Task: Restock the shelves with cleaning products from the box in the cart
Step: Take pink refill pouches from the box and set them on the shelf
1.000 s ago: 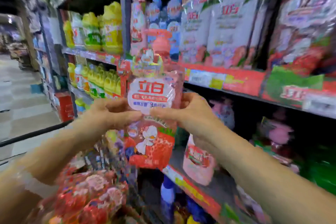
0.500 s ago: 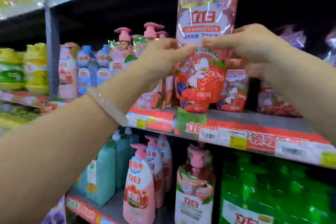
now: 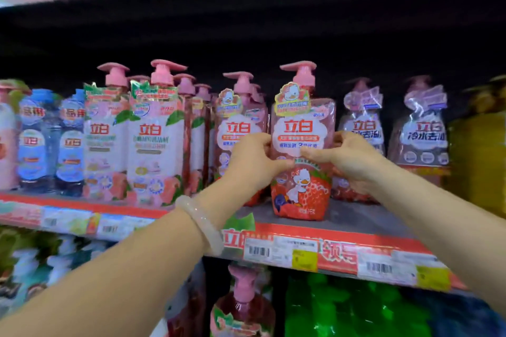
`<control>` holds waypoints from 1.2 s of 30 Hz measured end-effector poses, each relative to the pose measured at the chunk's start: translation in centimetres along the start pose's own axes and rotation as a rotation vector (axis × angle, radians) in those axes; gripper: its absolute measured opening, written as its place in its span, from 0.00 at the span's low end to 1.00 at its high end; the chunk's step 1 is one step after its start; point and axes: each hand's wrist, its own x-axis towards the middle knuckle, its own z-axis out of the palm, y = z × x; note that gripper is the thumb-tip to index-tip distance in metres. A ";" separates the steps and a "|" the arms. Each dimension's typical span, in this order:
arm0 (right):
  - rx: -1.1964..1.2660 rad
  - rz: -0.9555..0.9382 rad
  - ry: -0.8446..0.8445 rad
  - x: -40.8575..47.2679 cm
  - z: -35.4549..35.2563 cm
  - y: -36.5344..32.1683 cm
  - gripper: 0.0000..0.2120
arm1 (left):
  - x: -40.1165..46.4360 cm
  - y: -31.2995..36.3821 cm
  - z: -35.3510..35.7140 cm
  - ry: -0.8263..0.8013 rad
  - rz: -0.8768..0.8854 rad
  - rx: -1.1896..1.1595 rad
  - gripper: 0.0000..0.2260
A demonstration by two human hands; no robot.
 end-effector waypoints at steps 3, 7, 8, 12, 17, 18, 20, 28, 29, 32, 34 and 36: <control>0.008 0.006 0.004 0.6 -0.2 0.5 0.23 | -0.7 0.1 -0.1 -0.018 -0.004 0.174 0.23; -0.070 0.054 -0.073 0.7 -0.5 1.3 0.32 | -1.6 0.0 0.2 -0.013 -0.065 0.307 0.19; -0.114 0.077 -0.100 0.7 -0.7 1.5 0.35 | -1.6 -0.3 0.3 -0.024 -0.092 0.297 0.19; -0.100 0.120 -0.119 1.0 -0.7 1.8 0.33 | -1.0 -1.2 0.9 -0.057 -0.146 0.272 0.19; -0.081 0.157 -0.035 2.0 0.2 2.9 0.32 | 0.2 -1.5 1.5 -0.055 -0.157 0.375 0.23; -0.068 0.177 -0.032 2.3 0.1 3.2 0.33 | 0.3 -1.5 1.5 -0.056 -0.160 0.387 0.24; -0.064 0.188 -0.033 2.6 0.0 3.6 0.35 | 0.4 -1.7 1.5 -0.055 -0.168 0.385 0.24; -0.086 0.157 -0.041 2.8 -0.2 4.0 0.33 | 0.6 -2.0 1.3 -0.093 -0.199 0.259 0.24; -0.092 0.152 -0.034 2.8 -0.2 4.0 0.34 | 0.6 -2.0 1.2 -0.098 -0.194 0.260 0.24; -0.109 0.149 -0.047 2.5 0.0 3.8 0.34 | 0.5 -2.2 1.1 -0.109 -0.179 0.281 0.22; -0.132 0.149 -0.078 1.9 0.2 3.5 0.36 | 0.2 -2.1 0.9 -0.126 -0.169 0.294 0.21; -0.205 0.046 -0.023 1.3 0.2 2.8 0.38 | -0.3 -1.9 0.1 -0.120 -0.173 0.318 0.22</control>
